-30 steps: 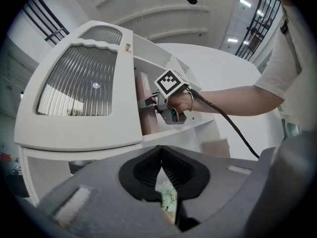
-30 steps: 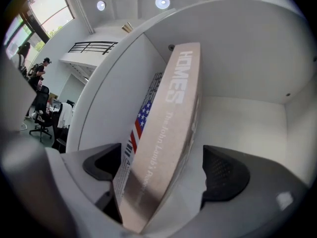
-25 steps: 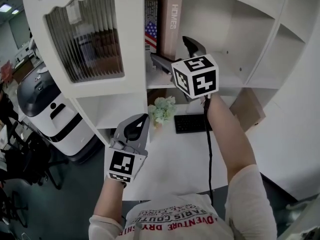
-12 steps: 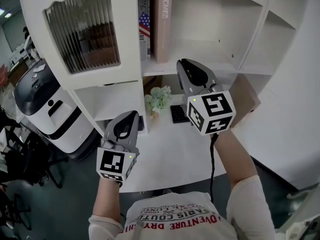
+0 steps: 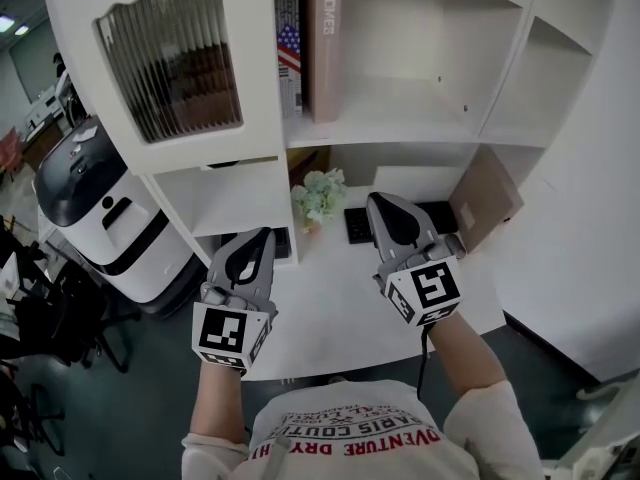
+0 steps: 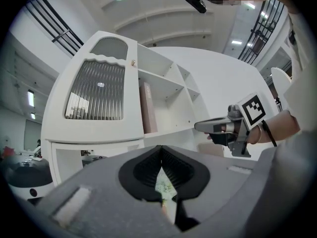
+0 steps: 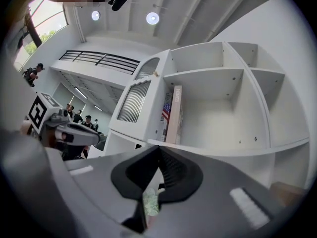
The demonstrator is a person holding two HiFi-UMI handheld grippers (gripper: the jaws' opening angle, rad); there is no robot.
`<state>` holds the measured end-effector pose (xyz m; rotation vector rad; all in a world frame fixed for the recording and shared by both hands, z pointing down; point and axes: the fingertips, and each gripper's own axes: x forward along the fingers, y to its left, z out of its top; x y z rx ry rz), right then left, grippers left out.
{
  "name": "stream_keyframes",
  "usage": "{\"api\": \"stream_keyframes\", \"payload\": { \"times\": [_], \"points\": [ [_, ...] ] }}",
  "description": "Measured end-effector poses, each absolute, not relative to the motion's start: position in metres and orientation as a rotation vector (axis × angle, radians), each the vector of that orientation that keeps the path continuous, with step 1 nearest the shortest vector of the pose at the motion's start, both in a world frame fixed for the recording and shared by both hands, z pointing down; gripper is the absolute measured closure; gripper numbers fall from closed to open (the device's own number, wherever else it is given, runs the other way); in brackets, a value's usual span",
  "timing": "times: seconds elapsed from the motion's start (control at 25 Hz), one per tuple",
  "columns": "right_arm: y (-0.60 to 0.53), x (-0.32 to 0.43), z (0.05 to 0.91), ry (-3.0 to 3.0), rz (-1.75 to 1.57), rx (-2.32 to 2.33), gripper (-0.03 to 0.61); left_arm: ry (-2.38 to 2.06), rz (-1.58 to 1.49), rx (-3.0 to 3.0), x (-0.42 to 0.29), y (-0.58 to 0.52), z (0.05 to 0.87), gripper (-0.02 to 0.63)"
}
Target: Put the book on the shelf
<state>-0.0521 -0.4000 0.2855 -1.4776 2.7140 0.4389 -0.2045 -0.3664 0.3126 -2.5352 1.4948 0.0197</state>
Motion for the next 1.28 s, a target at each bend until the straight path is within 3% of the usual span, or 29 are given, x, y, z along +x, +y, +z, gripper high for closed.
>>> {"api": "stream_keyframes", "payload": {
  "times": [1.28],
  "points": [
    [-0.394, -0.056, 0.344, 2.799, 0.33, -1.413, 0.578, 1.55, 0.0, -2.572, -0.208, -0.376, 0.332, 0.609]
  ]
}}
